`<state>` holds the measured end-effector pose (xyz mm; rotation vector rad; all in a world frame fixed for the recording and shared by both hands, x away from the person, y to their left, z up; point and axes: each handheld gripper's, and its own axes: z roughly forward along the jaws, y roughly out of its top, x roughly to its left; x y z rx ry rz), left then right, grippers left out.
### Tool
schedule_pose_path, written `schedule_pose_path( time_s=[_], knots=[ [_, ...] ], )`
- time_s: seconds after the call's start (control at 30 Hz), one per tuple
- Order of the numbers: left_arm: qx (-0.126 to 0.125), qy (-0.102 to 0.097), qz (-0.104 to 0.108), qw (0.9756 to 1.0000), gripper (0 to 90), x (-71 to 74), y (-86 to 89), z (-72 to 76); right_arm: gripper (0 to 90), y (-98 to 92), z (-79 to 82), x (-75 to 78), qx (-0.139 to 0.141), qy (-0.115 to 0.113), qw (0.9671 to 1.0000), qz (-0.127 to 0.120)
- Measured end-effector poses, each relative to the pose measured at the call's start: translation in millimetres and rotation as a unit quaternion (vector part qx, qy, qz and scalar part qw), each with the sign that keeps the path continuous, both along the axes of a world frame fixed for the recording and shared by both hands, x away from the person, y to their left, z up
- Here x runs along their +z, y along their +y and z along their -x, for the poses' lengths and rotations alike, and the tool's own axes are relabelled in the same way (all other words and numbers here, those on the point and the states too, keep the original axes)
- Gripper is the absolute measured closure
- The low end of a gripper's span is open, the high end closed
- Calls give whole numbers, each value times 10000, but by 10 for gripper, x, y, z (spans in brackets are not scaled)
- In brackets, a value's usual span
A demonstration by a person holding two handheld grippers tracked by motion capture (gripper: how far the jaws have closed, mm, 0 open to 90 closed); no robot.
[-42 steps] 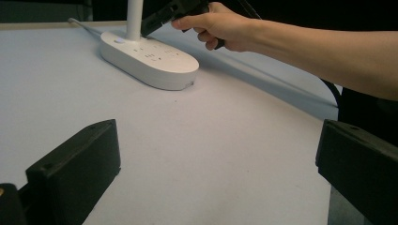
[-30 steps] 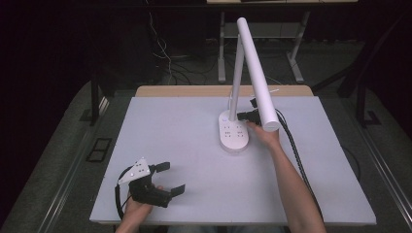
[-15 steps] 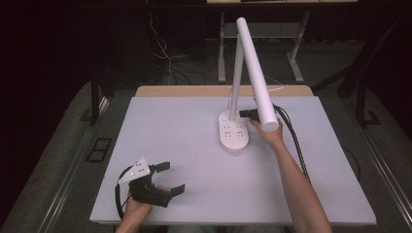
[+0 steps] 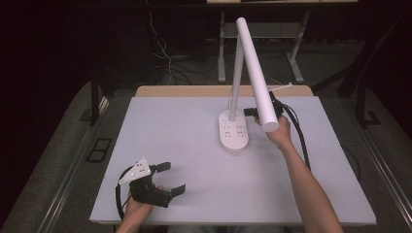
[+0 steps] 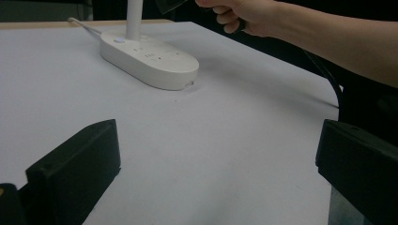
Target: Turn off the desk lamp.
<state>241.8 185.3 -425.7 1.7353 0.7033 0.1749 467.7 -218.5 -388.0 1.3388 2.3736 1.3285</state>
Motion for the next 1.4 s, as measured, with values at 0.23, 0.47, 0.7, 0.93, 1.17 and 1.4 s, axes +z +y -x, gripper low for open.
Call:
schedule_pose_path(
  time_s=[0.23,0.47,0.7,0.93,1.17,1.4],
  knots=[
    [-9,-11,-8,10000,0,-1,-13,3,900,-118,185,97,29,-90,10000,-8],
    [-1,8,6,10000,0,-4,-19,1,883,-202,366,160,107,-169,9997,-117],
    [-40,3,-21,10000,0,-6,-32,1,836,-277,566,245,199,-257,9989,-340],
    [-34,-7,-18,10000,0,-2,-32,4,544,-315,862,291,68,-409,9982,-437],
    [-41,-12,-27,10000,0,-1,-36,8,226,-341,1085,262,52,-462,9985,-272],
    [-27,-14,-23,10000,0,-1,-36,10,6,-404,1316,204,66,-441,9988,-187]
  ],
)
